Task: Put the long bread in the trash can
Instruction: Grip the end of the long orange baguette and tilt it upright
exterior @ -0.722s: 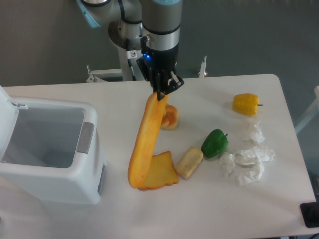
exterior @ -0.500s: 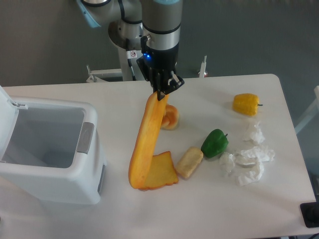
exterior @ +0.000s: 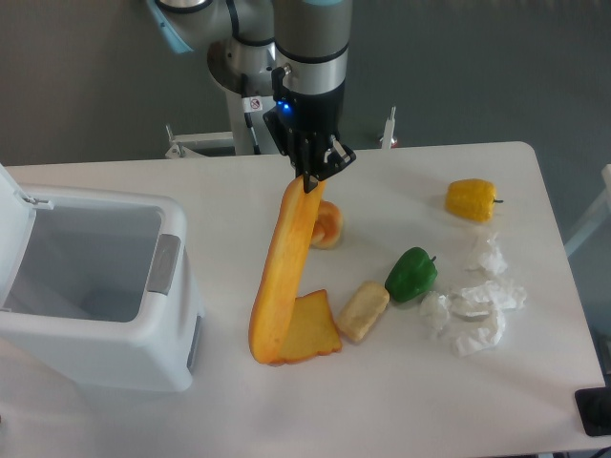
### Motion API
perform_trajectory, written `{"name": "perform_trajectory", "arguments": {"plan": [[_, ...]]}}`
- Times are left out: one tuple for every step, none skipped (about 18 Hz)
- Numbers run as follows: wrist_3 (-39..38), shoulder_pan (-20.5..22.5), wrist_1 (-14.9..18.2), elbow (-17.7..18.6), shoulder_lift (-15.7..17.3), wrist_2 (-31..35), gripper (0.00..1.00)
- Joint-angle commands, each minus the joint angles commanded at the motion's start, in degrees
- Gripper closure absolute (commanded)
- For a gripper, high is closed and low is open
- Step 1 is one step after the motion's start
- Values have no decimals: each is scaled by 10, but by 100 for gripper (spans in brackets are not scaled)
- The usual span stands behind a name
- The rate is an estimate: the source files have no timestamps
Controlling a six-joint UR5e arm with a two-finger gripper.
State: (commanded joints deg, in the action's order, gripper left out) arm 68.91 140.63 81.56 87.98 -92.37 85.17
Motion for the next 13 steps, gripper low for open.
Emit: {"name": "perform_trajectory", "arguments": {"plan": [[-3, -1, 0, -6, -3, 0, 100], [-8, -1, 0, -10, -4, 0, 100], [-11, -1, 0, -12, -6, 0, 100], [-11, -1, 1, -13, -7, 0, 100], [-11, -1, 2, -13, -7, 1, 100], [-11, -1, 1, -13, -6, 1, 100], [-11, -1, 1, -13, -7, 0, 100], [-11, -1, 1, -13, -7, 0, 100], [-11, -2, 1, -13, -7, 0, 100], [-11, -1, 0, -14, -7, 0, 100], [-11, -1, 0, -16, -8, 0, 100], [-11, -1, 0, -17, -8, -1, 100], [-11, -1, 0, -17, -10, -1, 100]]}}
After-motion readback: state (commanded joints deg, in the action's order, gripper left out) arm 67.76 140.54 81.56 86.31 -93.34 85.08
